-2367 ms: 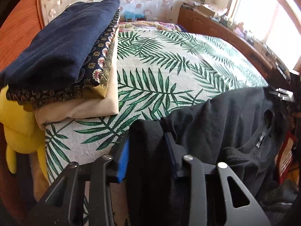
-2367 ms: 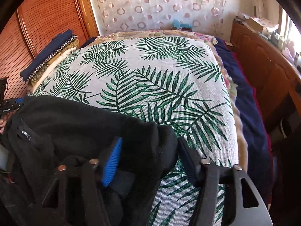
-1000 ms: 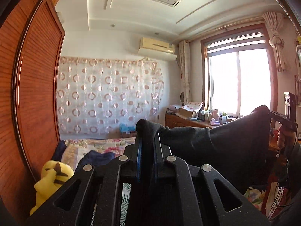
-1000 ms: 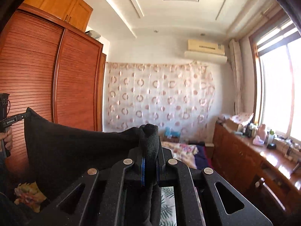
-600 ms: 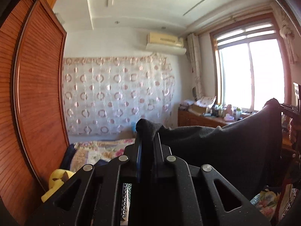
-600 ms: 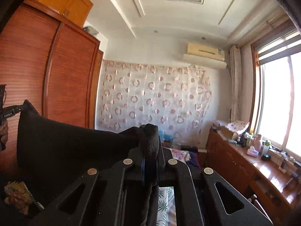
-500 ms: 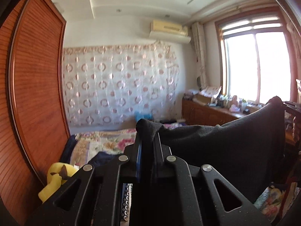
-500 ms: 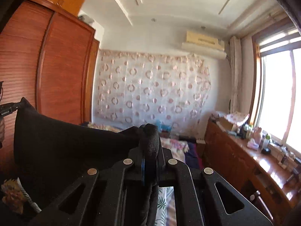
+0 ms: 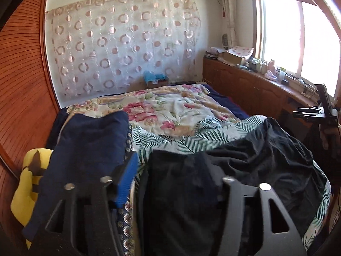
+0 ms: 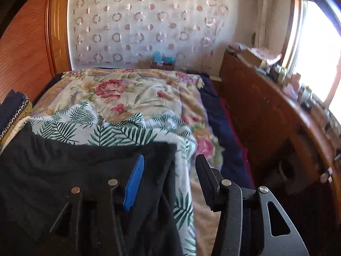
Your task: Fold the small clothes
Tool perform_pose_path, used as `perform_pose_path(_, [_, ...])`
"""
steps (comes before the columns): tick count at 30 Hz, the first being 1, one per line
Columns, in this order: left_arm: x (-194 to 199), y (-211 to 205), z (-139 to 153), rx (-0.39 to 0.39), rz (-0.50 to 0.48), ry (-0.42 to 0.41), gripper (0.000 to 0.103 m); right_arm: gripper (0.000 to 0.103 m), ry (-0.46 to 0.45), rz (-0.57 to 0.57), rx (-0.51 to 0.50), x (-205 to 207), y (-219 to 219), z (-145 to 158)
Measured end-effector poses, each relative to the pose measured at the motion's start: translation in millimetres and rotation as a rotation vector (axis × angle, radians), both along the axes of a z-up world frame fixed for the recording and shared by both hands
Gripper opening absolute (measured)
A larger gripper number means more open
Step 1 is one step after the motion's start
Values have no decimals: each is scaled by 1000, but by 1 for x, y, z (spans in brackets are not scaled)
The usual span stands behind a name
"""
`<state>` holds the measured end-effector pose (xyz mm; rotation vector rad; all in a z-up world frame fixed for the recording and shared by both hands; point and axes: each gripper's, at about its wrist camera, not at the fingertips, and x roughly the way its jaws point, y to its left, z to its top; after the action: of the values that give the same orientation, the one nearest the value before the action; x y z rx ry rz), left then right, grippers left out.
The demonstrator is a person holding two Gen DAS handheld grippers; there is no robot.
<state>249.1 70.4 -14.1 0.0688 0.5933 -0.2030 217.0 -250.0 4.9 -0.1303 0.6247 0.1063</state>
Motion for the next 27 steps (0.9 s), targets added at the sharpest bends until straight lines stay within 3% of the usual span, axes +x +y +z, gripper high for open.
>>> perform_pose_path(1, [-7,-2,-1,-4,-15,3,81,52,1,0,7,5,0,1])
perform_pose_path(9, [-56,-17,-18,-18,-49,77,82,52,42,67,61,-25,-33,8])
perform_pose_path(15, [-88,-20,-57,-28,-73,159,82,52,93,84,102,-88,-60,-27])
perform_pose_path(23, [-95,-13,-95,-22,-17,269,82,52,107,74,172,-91,-67,-30])
perform_pose_path(27, [-95,-11,-105,-1,10,299,82,52,108,88,148,-88,-53,-39])
